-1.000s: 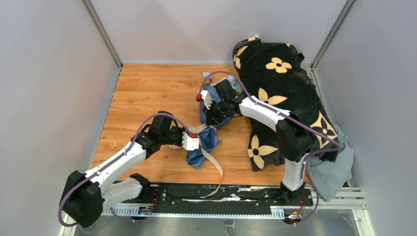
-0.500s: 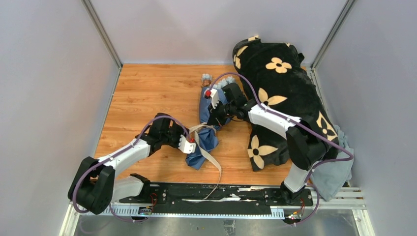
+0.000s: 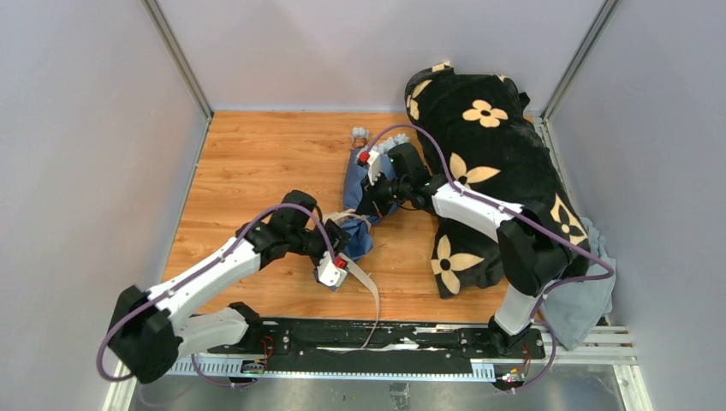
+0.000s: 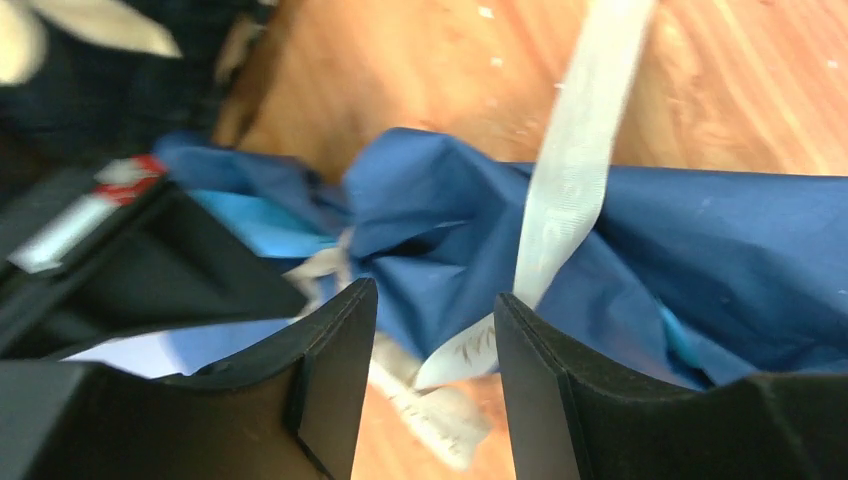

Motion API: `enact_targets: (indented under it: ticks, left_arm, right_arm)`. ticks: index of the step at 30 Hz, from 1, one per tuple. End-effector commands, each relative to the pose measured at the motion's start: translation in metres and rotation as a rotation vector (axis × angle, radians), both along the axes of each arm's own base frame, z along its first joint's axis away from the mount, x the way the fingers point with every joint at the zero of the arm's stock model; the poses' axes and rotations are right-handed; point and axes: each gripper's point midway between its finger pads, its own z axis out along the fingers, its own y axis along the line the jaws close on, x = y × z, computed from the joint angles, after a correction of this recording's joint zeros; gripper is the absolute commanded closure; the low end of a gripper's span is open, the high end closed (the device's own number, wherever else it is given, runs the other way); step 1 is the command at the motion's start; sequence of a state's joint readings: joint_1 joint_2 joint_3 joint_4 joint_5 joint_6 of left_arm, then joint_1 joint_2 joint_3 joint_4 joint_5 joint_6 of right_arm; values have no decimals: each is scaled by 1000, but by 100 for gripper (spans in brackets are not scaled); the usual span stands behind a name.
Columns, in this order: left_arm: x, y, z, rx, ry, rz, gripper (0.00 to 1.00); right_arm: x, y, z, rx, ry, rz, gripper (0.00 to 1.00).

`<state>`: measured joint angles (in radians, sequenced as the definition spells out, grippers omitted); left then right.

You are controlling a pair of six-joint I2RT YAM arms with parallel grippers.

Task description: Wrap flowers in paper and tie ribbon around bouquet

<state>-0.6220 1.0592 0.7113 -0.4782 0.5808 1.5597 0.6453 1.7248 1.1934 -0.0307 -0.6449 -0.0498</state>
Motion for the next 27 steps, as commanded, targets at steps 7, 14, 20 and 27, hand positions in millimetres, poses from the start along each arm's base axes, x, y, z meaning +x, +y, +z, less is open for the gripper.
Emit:
enact_targets:
  ticks: [7, 14, 20, 27]
  left_arm:
    - [-6, 21, -49, 248, 63, -79, 42]
    - [-14, 33, -23, 300, 67, -95, 29]
    - [-32, 46, -42, 367, 119, -154, 38]
    - [0, 19, -50, 247, 71, -27, 53]
  right_arm:
    - [-1, -3, -3, 16, 17, 5, 100]
    - [-3, -4, -6, 12, 22, 11, 100]
    - [-3, -1, -7, 19, 33, 22, 100]
    - [-4, -2, -6, 18, 27, 24, 100]
